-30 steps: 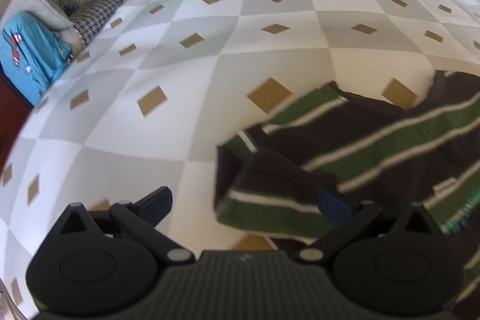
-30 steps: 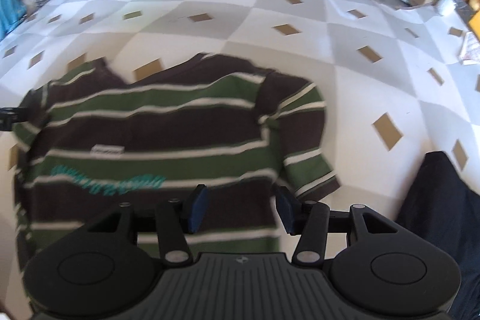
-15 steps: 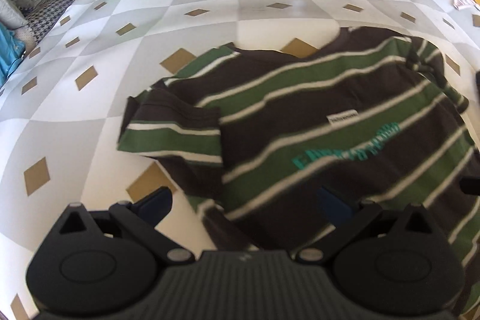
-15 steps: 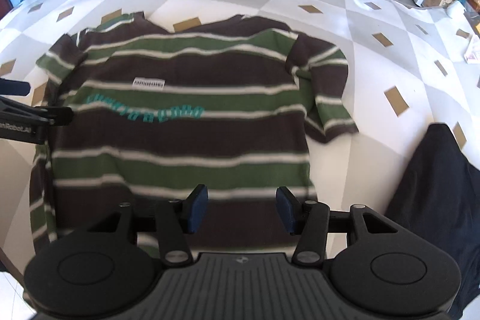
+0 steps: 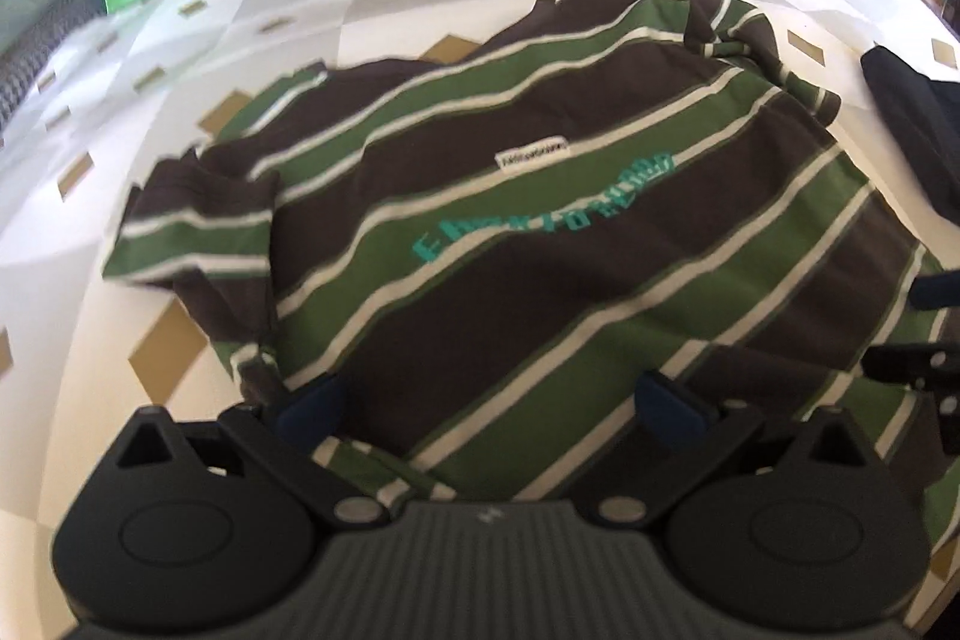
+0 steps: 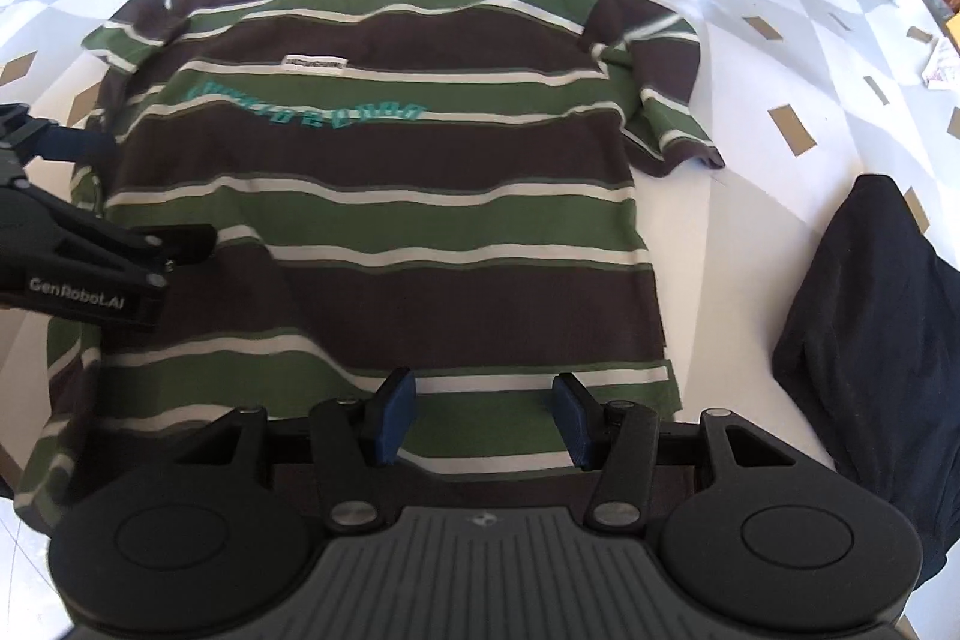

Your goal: Fold clothes

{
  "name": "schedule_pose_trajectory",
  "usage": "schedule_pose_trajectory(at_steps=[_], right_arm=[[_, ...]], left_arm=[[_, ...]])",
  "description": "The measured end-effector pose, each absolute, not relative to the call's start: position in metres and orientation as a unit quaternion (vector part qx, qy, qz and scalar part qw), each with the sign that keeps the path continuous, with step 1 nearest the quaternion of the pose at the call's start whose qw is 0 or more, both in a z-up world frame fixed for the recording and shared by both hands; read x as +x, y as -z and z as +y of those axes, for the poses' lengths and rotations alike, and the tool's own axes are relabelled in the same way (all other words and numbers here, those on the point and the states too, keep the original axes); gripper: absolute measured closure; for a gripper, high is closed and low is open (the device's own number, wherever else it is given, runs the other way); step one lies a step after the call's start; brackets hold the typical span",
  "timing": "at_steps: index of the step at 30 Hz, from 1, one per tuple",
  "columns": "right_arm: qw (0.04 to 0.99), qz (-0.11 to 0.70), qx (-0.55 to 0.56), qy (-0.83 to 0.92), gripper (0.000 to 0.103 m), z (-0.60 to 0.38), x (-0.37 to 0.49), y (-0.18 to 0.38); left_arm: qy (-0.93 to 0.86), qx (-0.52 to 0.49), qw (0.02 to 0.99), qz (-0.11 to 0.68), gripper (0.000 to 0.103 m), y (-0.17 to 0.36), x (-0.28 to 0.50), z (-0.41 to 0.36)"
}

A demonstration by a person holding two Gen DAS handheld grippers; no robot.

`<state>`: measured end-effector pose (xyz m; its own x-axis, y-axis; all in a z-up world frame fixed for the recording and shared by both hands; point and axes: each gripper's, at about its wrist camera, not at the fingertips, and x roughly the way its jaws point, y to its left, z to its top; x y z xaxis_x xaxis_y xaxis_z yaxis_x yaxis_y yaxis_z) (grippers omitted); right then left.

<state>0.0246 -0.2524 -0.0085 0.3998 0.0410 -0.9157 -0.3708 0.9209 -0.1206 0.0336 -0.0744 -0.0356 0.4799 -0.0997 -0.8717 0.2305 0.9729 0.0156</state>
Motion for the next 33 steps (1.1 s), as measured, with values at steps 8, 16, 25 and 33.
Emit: schedule_pose_trajectory(at_steps=[8,16,25,33], right_arm=[[0.82,0.536,-0.144,-0.14,0.052,-0.243,0.017,0.011],[0.816,0.531,-0.149,-0.173,0.049,-0.219,0.005,0.013],[0.808,0.524,-0.156,-0.22,0.047,-0.193,-0.006,0.014],[0.795,0.521,-0.173,-0.257,0.042,-0.184,-0.009,0.015]], left_arm=[[0.097,0.065,0.851,0.511,0.0,0.036,0.033,-0.051],[0.061,0.051,0.847,0.526,0.0,0.034,0.038,-0.021],[0.003,0.063,0.842,0.536,0.0,0.027,0.044,0.013],[-0.045,0.067,0.829,0.553,0.0,0.025,0.049,0.032]])
